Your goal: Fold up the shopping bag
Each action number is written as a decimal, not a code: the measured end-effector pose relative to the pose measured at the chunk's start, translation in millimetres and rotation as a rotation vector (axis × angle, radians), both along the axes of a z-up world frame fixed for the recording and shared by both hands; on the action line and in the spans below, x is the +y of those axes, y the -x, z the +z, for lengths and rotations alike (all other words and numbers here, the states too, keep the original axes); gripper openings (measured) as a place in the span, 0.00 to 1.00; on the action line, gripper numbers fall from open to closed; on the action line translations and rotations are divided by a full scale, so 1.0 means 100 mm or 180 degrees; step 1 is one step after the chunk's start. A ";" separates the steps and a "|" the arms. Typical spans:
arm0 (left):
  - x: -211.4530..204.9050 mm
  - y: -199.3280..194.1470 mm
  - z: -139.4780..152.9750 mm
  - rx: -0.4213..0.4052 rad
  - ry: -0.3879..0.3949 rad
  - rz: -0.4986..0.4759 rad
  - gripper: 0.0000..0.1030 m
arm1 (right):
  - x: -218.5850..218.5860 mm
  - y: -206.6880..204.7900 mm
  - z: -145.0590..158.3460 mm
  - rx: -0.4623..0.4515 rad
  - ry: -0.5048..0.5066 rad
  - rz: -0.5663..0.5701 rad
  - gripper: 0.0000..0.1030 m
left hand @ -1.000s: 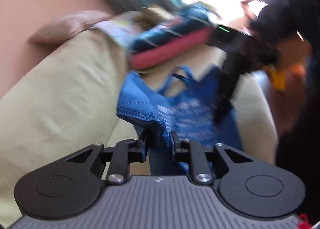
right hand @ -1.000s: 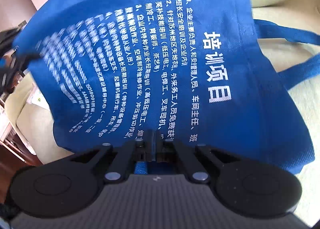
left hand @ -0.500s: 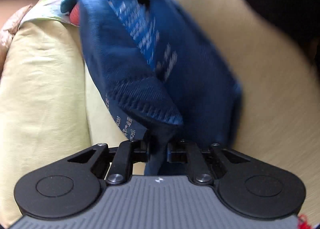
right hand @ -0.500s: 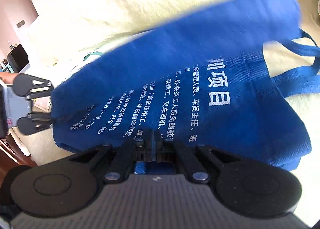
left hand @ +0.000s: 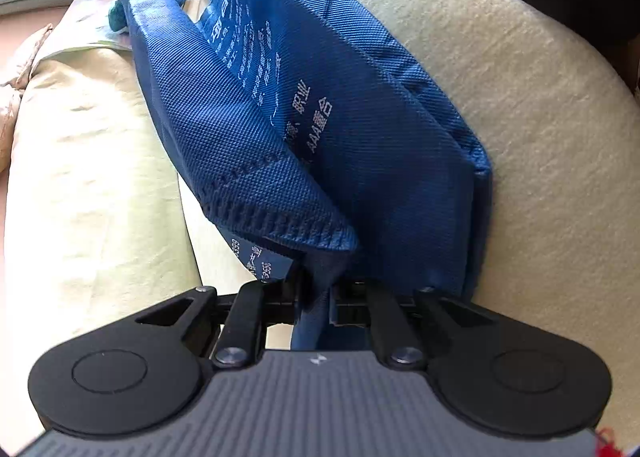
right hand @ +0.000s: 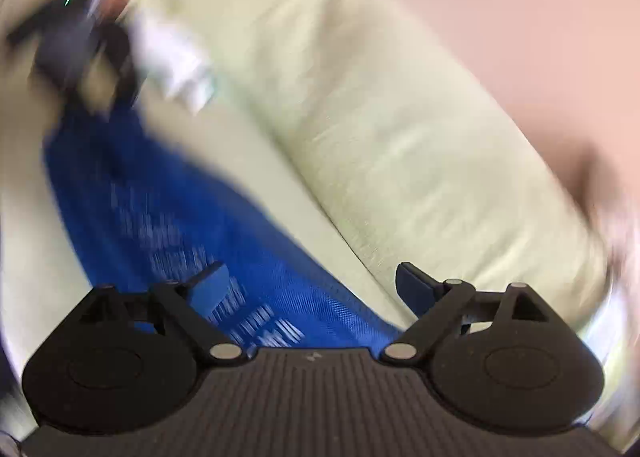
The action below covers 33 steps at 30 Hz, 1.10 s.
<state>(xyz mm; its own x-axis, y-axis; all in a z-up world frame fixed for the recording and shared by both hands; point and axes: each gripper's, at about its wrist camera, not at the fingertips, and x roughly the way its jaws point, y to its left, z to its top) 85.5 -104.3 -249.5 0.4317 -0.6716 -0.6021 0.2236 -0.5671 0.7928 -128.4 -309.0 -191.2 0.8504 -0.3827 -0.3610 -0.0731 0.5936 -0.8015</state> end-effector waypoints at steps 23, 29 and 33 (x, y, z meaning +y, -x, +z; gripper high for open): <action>0.41 0.36 1.04 0.1017 0.0298 0.0336 0.62 | -0.09 -0.34 -0.38 0.0072 -0.0086 -0.0242 0.07; -0.01 0.68 0.99 0.1096 0.0309 0.0566 0.32 | -0.05 -0.44 -0.48 0.0126 -0.0073 -0.0180 0.07; -0.29 0.85 0.87 0.1131 0.0223 0.0668 0.18 | -0.06 -0.46 -0.51 0.0175 -0.0032 -0.0156 0.07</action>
<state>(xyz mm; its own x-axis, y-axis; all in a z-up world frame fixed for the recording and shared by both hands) 0.3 -133.4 -162.7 0.3371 -0.6359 -0.6943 0.5951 -0.4275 0.6805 -82.4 -314.9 -242.6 0.8095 -0.4196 -0.4107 -0.0874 0.6056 -0.7909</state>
